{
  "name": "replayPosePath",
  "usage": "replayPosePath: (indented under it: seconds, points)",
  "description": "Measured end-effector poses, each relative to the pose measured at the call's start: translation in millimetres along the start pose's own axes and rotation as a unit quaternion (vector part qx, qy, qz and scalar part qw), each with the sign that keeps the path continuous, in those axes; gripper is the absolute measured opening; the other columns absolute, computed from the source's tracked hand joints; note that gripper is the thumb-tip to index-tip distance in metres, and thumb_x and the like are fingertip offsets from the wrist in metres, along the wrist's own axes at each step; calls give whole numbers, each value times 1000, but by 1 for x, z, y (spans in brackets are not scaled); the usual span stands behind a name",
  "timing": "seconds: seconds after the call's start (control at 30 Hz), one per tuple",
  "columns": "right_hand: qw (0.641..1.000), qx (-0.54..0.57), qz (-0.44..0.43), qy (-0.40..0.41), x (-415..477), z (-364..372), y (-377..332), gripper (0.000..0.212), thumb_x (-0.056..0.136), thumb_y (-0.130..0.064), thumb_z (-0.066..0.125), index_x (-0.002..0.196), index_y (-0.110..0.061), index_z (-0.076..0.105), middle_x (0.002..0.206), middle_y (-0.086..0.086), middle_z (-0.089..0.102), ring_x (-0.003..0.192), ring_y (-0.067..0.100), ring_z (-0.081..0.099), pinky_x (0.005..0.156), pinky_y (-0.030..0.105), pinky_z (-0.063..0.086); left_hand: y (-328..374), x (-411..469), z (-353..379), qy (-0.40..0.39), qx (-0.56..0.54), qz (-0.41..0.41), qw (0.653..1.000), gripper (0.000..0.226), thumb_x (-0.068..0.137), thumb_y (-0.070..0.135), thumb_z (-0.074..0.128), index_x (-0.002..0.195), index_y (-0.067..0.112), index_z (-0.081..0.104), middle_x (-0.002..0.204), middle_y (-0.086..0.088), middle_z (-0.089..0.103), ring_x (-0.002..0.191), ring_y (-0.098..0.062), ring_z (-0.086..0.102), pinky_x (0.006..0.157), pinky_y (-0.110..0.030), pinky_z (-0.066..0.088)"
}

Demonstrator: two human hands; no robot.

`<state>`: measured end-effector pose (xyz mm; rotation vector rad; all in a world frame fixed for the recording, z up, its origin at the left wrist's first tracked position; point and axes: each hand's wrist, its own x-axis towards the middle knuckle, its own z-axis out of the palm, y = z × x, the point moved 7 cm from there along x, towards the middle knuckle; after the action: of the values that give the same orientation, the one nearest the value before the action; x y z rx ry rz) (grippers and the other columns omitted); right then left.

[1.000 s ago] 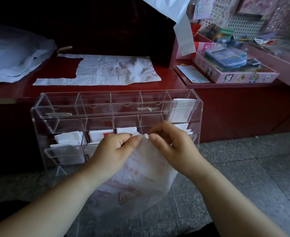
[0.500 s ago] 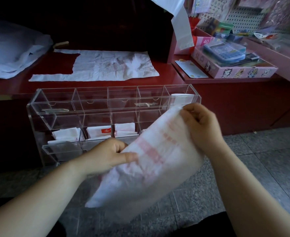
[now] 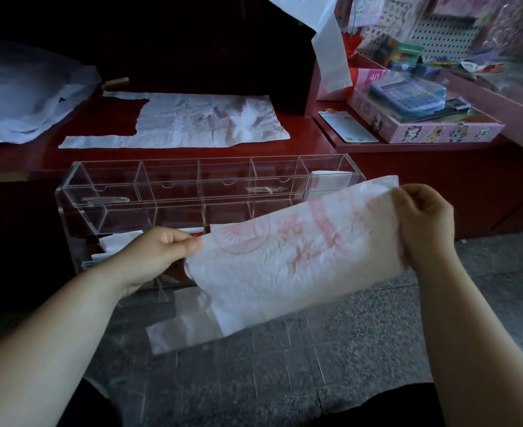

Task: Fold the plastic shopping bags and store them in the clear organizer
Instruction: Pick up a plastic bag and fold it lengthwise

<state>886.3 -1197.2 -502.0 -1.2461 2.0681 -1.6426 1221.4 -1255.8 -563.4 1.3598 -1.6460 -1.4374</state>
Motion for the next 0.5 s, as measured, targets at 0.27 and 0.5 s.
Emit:
replayPosePath:
  seconds: [0.27,0.5]
  points:
    - [999,33,39,11,-4,6,5,10,91,-13,50,88,-10,59,68,-8,51,60,1,45,59,20,36,-4,0,23,-17,-331,-53,942,46,91,42,30,105,11,61,95,-2,72,84,-11,68,74,-30,50]
    - [991,73,112,21,-9,12,18,25,91,-15,48,68,-23,53,69,-5,52,64,9,47,67,32,39,-23,-5,50,-28,-137,-29,990,37,74,-12,63,92,21,62,80,11,71,85,-12,65,71,-17,53]
